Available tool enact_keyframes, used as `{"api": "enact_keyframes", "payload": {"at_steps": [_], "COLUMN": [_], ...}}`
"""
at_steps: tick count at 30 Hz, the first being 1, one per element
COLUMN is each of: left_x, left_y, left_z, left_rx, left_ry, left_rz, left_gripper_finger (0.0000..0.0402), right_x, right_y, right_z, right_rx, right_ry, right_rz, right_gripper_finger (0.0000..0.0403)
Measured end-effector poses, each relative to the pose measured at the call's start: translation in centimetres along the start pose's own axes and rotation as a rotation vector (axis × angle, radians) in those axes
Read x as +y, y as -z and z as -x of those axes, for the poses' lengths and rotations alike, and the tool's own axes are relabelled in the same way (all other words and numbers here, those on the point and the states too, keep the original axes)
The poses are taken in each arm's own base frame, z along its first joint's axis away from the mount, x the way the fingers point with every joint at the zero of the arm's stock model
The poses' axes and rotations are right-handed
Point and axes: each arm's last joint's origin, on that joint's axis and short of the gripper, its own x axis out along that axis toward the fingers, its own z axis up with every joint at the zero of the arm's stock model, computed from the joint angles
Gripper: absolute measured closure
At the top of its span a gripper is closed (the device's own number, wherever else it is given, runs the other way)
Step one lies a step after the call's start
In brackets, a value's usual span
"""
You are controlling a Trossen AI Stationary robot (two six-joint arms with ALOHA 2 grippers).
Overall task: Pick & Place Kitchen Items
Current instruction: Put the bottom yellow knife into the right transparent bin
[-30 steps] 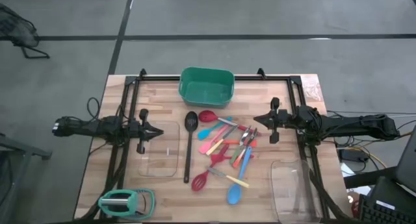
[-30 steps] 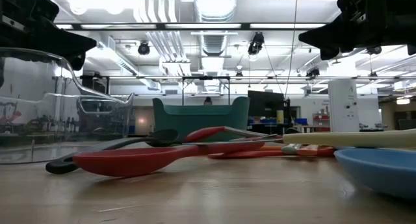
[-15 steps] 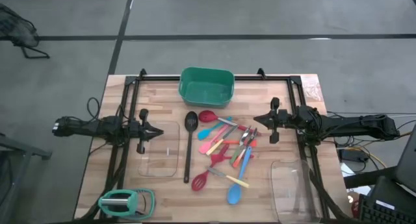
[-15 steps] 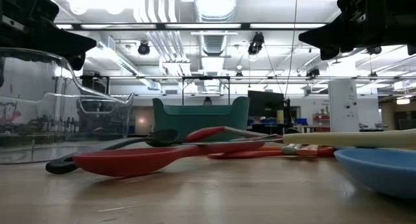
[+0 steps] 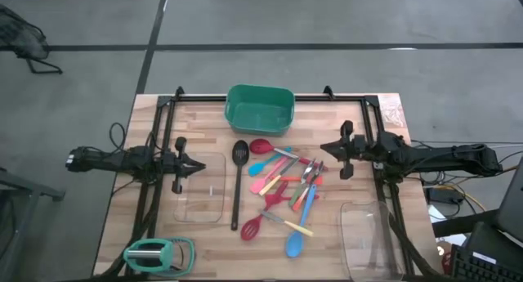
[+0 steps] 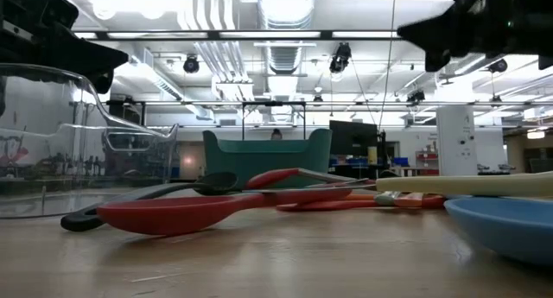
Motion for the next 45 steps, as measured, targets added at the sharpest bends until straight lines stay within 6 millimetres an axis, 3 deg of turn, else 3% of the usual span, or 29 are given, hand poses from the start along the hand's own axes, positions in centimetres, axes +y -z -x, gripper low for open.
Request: {"api": "enact_keyframes", "payload": {"at_steps": [10, 18, 22, 26, 33, 45], "left_x": [0.0, 0.0, 0.0, 0.0, 0.0, 0.0], "left_y": [0.0, 0.0, 0.0, 0.0, 0.0, 0.0], "left_z": [0.0, 0.0, 0.0, 0.0, 0.0, 0.0], "left_rx": [-0.001, 0.0, 0.0, 0.0, -0.001, -0.001], "left_ry": [0.0, 0.0, 0.0, 0.0, 0.0, 0.0], "left_rz": [0.0, 0.0, 0.0, 0.0, 0.0, 0.0], "left_gripper_finger": [0.0369, 0.0369, 0.0369, 0.0369, 0.0369, 0.0369], "right_x": [0.9, 1.9, 2.0, 2.4, 5.2, 11.0], "right_y": [-1.2, -0.9, -1.0, -1.1, -1.8, -0.5], "right_z": [0.1, -1.2, -3.1, -5.6, -10.6, -18.0], "right_rx": [-0.103, -0.01, 0.118, 0.377, 0.747, 1.136], "right_ry": [-0.205, -0.266, -0.242, -0.191, -0.163, -0.047], "right_rz": [-0.188, -0.356, -0.348, -0.447, -0.541, -0.456], "right_gripper_finger": [0.0394, 0.0394, 0.0394, 0.0394, 0.0382, 0.0234]}}
